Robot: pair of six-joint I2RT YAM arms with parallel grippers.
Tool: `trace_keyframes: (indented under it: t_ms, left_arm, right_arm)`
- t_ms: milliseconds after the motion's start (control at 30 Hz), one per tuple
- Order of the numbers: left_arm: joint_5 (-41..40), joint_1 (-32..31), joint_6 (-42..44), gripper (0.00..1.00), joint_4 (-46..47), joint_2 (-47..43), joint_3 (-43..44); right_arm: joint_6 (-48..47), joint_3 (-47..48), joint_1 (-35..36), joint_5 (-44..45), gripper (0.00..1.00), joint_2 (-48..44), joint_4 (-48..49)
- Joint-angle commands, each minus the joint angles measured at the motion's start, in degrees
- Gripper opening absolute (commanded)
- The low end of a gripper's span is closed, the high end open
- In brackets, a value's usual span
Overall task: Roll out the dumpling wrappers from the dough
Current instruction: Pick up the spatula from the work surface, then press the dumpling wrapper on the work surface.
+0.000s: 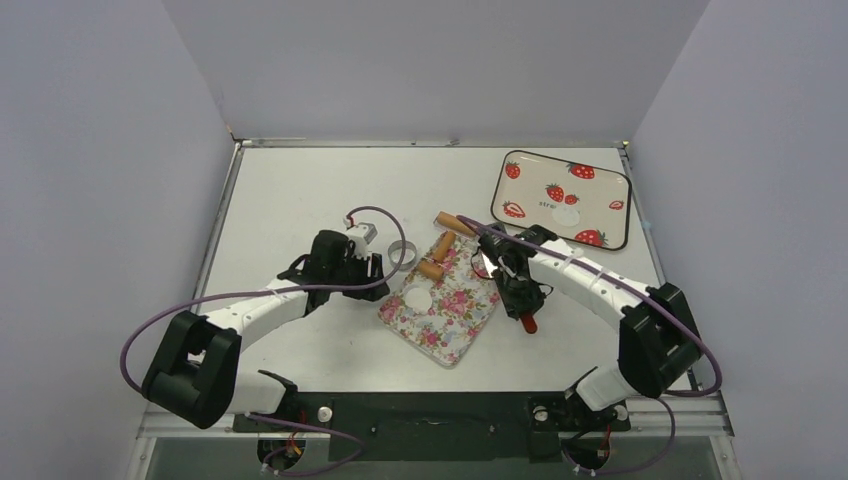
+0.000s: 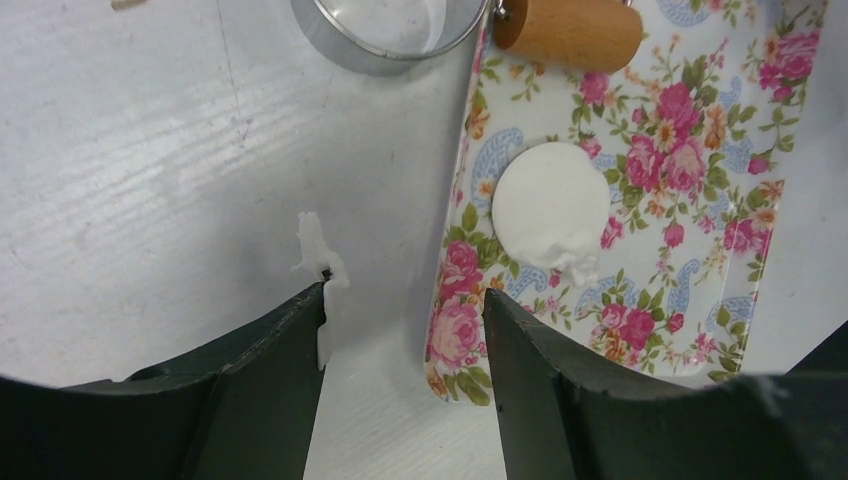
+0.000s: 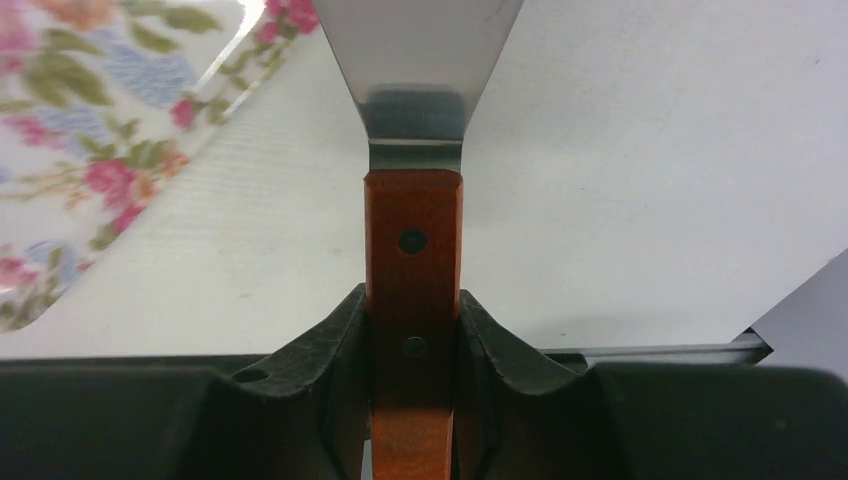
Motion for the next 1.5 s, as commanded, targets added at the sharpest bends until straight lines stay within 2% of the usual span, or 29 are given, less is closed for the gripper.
trace_keyframes:
  t_ms: [0, 200, 267, 400, 567, 1000, 1133, 1300, 1400, 1467]
  left_arm:
    - [-1.22, 0.21, -4.48, 0.54, 6.22, -1.83, -2.32]
    - [-4.97, 0.25, -7.8, 0.54, 9.83, -2.9, -5.89]
    - [-5.9, 0.29, -8.62, 0.54, 10.24, -3.14, -6.44]
    - [-9.22, 0.7, -10.45, 0.54, 9.41, -3.73, -7.23]
    - [-8.92, 0.88, -11.22, 0.54, 10.13, -3.89, -8.01]
    - [-7.53, 0.9, -12.29, 0.54, 11.85, -4.02, -10.29]
    - [-6.56, 0.91, -12.29, 0.53, 12.29, -4.22, -10.39]
    - [-3.48, 0.78, -12.55, 0.52, 12.14, -4.48, -10.18]
    - [-2.12, 0.4, -13.74, 0.5, 12.62, -4.62, -11.25]
    - [-2.01, 0.23, -13.8, 0.5, 13.39, -4.72, -11.65]
  right_arm:
    - [-0.49, 7.27, 5.35, -1.47, 0.0, -7.28, -3.52]
    - [-4.48, 7.03, 20.63, -4.96, 0.0, -6.66, -3.45]
    - [-5.54, 7.46, 22.29, -5.14, 0.0, -3.52, -3.76]
    - [-7.56, 8.55, 22.72, -4.84, 0.0, -0.03, -3.81]
    - [-9.53, 9.53, 23.47, -6.98, 0.0, 3.8, -4.37]
    - [-6.3, 8.71, 31.33, -9.45, 0.0, 11.16, -7.46]
    - [-6.0, 11.62, 32.6, -7.34, 0.0, 12.44, -9.91]
    - [-3.91, 20.89, 31.77, -4.24, 0.0, 7.64, -13.24]
    - [-3.4, 27.35, 31.48, -5.0, 0.0, 6.22, -14.99]
    - [-2.91, 28.31, 31.5, -5.96, 0.0, 5.78, -15.46]
